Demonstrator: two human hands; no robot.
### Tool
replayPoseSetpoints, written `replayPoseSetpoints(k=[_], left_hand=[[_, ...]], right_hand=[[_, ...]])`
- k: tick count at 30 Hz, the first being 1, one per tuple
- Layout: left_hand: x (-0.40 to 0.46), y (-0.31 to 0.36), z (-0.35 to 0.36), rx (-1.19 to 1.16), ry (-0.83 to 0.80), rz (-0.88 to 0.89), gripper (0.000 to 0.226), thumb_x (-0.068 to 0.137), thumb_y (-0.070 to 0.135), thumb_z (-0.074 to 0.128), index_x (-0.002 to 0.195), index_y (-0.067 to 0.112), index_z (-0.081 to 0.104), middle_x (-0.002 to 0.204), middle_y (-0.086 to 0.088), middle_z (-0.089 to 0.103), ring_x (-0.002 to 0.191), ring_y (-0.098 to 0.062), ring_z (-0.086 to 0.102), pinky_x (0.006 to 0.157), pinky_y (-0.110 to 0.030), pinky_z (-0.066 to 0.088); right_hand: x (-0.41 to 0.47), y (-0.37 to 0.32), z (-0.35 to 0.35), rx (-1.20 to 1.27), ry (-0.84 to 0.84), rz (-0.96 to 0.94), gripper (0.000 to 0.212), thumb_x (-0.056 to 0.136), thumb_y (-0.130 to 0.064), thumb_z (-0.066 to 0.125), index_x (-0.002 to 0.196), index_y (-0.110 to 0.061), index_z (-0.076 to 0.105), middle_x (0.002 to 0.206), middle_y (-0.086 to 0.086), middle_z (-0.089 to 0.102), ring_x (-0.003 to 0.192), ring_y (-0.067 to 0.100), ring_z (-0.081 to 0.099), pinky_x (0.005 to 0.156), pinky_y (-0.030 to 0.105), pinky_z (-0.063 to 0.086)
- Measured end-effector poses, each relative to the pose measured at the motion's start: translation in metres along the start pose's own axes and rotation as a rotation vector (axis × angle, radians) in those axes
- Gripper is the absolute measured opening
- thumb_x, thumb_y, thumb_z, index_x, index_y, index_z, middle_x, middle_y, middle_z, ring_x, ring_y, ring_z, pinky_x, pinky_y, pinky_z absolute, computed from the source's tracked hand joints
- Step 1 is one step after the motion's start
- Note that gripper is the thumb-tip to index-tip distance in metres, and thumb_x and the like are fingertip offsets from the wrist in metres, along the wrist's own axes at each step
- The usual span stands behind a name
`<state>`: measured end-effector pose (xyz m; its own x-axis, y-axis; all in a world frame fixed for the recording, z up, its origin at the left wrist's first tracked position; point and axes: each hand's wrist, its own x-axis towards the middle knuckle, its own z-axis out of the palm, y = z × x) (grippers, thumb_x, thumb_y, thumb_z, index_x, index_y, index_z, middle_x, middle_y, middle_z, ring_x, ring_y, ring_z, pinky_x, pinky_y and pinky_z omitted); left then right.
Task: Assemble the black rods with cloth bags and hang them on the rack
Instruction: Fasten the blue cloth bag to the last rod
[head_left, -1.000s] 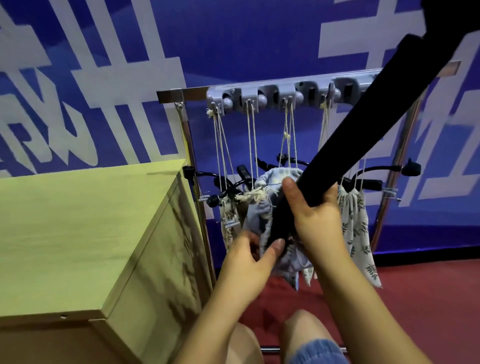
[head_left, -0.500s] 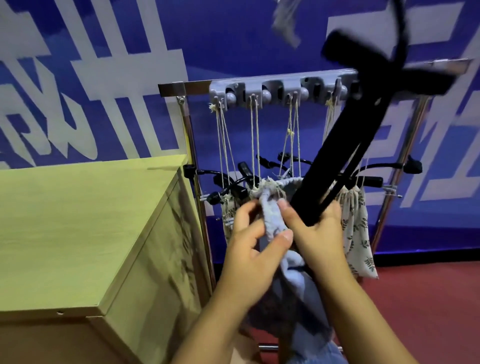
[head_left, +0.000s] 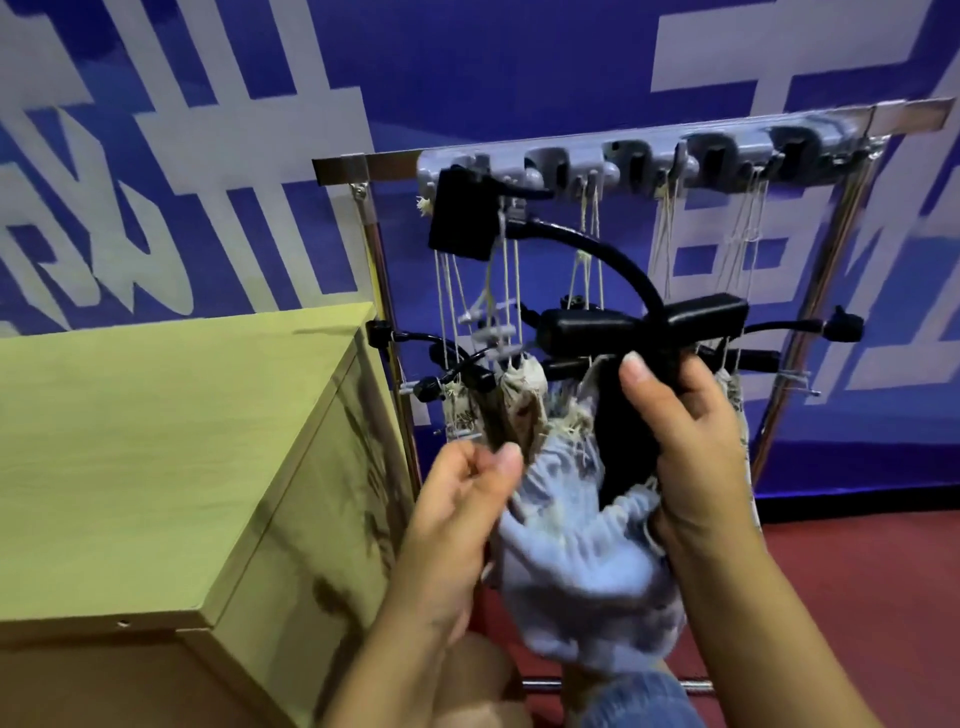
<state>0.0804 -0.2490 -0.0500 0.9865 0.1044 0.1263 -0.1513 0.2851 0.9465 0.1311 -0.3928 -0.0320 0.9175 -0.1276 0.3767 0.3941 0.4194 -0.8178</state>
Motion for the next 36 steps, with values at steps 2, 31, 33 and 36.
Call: replayPoseSetpoints(k=[2, 31, 33, 36], left_hand=[[-0.001, 0.005, -0.002, 0.178, -0.078, 0.05, 0.049, 0.054, 0.044, 0.073, 0.096, 0.027, 0.056, 0.078, 0.003, 0.063, 0.07, -0.01, 0.059, 0.069, -0.028, 0.049], [0.014, 0.019, -0.008, 0.318, -0.208, 0.089, 0.035, 0.065, 0.045, 0.071, 0.069, 0.01, 0.066, 0.068, -0.004, 0.061, 0.065, -0.013, 0.054, 0.066, -0.027, 0.043], [0.016, 0.017, -0.014, 0.164, -0.182, 0.063, 0.023, 0.059, 0.038, 0.074, 0.068, 0.017, 0.07, 0.066, 0.003, 0.062, 0.063, -0.007, 0.055, 0.062, -0.018, 0.046], [0.02, 0.017, -0.021, -0.124, -0.221, -0.002, 0.024, 0.054, 0.025, 0.086, 0.07, 0.016, 0.071, 0.074, -0.003, 0.068, 0.07, -0.01, 0.063, 0.069, -0.02, 0.053]], right_hand=[[-0.003, 0.0, 0.003, -0.063, 0.012, -0.02, 0.021, 0.067, -0.034, 0.075, 0.083, -0.023, 0.069, 0.084, -0.003, 0.071, 0.083, 0.015, 0.066, 0.075, 0.029, 0.053], [-0.002, -0.004, 0.001, -0.348, -0.002, -0.084, 0.063, 0.057, -0.066, 0.072, 0.091, -0.013, 0.063, 0.096, 0.025, 0.062, 0.086, 0.031, 0.062, 0.082, 0.054, 0.049], [-0.001, -0.008, -0.003, -0.314, 0.003, -0.042, 0.056, 0.059, -0.054, 0.075, 0.09, -0.009, 0.063, 0.095, 0.029, 0.06, 0.08, 0.023, 0.058, 0.078, 0.05, 0.05], [0.001, -0.009, -0.008, -0.306, -0.025, -0.011, 0.039, 0.067, -0.042, 0.072, 0.086, -0.009, 0.065, 0.084, 0.024, 0.06, 0.077, 0.018, 0.055, 0.07, 0.034, 0.049]])
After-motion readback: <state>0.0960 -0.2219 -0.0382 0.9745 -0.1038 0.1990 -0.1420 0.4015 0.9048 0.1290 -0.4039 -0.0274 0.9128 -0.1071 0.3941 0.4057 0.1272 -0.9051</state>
